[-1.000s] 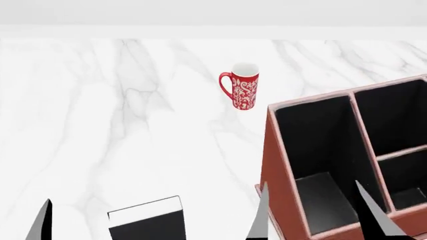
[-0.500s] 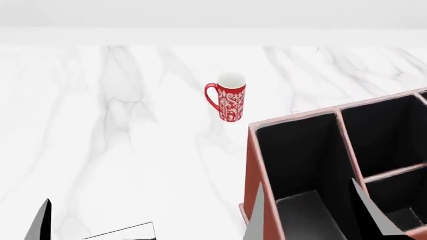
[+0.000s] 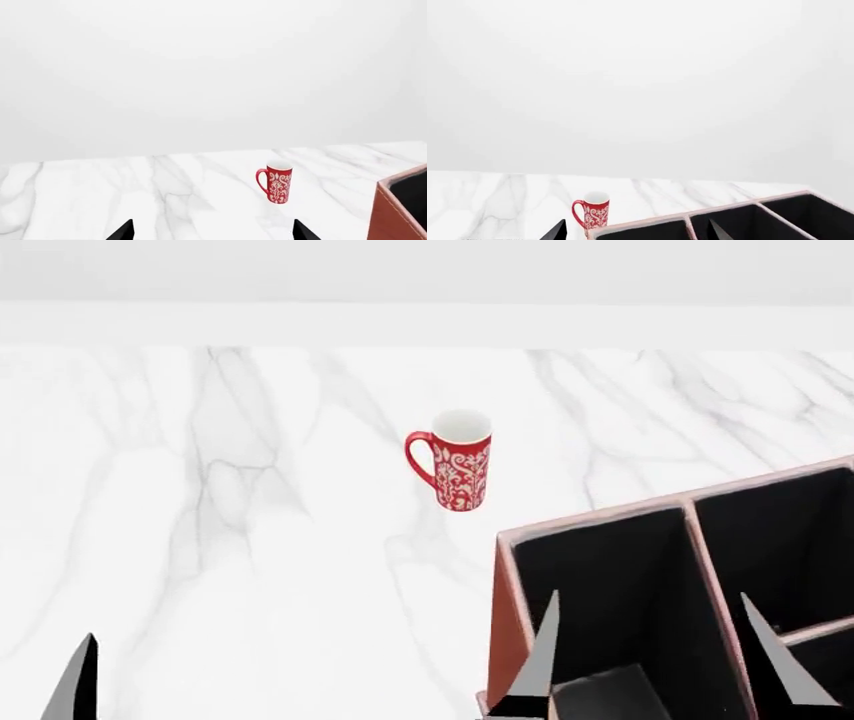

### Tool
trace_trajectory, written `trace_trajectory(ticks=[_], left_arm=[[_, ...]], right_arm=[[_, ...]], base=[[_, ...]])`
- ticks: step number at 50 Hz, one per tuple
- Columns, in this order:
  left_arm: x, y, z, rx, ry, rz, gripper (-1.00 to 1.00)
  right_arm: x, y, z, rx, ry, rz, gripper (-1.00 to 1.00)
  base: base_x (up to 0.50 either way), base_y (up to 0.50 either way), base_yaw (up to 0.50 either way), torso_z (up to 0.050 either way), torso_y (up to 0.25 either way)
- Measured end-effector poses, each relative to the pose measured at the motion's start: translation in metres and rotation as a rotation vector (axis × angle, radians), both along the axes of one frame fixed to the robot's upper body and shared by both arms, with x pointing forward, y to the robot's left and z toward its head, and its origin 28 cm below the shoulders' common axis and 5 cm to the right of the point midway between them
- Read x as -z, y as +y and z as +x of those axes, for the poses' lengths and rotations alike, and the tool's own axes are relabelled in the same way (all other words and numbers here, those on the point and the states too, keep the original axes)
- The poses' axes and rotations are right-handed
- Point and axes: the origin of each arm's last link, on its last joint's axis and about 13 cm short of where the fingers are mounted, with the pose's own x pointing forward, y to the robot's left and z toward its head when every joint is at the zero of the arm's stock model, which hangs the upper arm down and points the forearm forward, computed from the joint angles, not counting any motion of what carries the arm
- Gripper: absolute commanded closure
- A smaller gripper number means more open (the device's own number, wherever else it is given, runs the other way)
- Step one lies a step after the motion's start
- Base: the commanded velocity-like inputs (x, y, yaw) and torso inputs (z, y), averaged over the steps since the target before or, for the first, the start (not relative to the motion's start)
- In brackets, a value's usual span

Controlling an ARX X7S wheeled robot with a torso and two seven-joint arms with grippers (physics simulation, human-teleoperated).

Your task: Pick up the book and place it in the left compartment of the caddy.

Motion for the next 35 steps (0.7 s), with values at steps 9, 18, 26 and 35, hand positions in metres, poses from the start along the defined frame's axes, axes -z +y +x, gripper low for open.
trace_trajectory(ticks=[9,18,26,35], left_arm=[[-0.002,0.002,0.001,-0.002,-0.004,-0.007,-1.0],[-0.005,0.006,0.002,-0.01,-0.01,-0.012,-1.0],[-0.007,0.008,0.004,-0.015,-0.013,-0.013,-1.0],[-0.008,0.01,0.005,-0.019,-0.014,-0.014,-1.0]], right_arm=[[-0.004,0.004,0.0,-0.015,0.014,-0.055,-1.0],[-0.015,0.001,0.001,-0.045,-0.018,-0.029,-1.0],[-0.028,-0.005,0.007,-0.08,-0.069,-0.063,-1.0],[-0.045,-0.01,0.018,-0.153,-0.073,-0.111,-1.0]], base=[[0.0,0.0,0.0,0.0,0.0],[0.0,0.0,0.0,0.0,0.0],[0.0,0.0,0.0,0.0,0.0],[0.0,0.0,0.0,0.0,0.0]])
